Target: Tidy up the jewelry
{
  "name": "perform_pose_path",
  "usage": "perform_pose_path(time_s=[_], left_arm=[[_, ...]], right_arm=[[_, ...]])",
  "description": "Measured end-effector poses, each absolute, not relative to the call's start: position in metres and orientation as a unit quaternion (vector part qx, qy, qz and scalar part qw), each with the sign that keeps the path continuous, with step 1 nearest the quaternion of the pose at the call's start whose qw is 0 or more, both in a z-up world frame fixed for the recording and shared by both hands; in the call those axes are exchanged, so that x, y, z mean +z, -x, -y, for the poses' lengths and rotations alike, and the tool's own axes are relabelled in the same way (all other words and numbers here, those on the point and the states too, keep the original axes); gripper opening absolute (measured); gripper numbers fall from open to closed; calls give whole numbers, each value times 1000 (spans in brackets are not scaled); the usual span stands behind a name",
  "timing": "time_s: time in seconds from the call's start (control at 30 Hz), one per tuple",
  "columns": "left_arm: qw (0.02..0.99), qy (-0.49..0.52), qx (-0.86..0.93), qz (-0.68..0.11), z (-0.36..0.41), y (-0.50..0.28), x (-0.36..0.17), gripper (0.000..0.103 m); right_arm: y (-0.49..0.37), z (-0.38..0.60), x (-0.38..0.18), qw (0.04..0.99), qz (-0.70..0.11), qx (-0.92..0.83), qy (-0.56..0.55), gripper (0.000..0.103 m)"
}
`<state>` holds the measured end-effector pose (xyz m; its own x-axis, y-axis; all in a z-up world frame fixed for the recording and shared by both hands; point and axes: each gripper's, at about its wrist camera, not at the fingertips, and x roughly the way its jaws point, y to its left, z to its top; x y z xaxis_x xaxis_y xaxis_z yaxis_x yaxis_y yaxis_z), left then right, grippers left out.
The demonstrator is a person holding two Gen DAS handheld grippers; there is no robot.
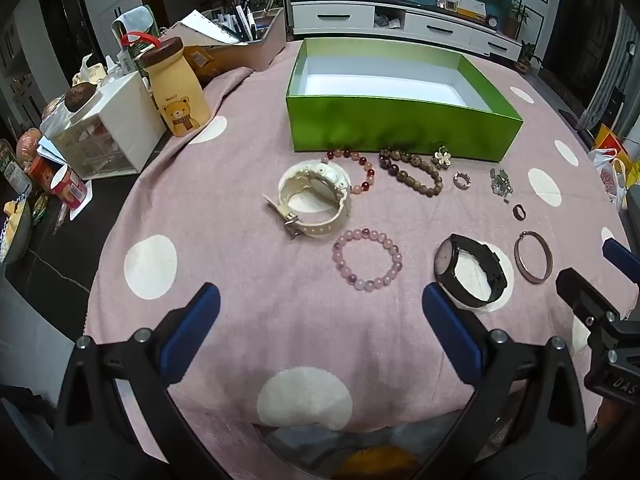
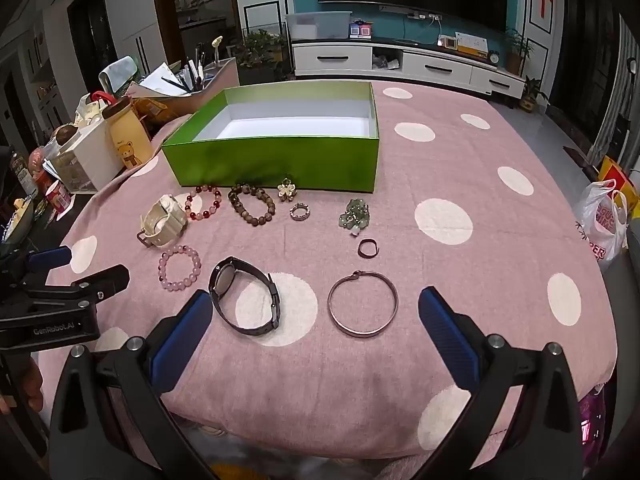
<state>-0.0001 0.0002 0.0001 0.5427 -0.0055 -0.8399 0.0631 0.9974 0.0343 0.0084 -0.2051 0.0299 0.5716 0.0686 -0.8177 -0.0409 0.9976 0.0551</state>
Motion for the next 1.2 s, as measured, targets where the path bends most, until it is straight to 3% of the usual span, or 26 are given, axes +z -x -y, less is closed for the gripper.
perform_pose_path(time_s=[1.2], left_arm=[[875,-33,-36,-481,6,3,-1,101]], right_arm=[[-6,204,26,884,-466,30,-16,102]])
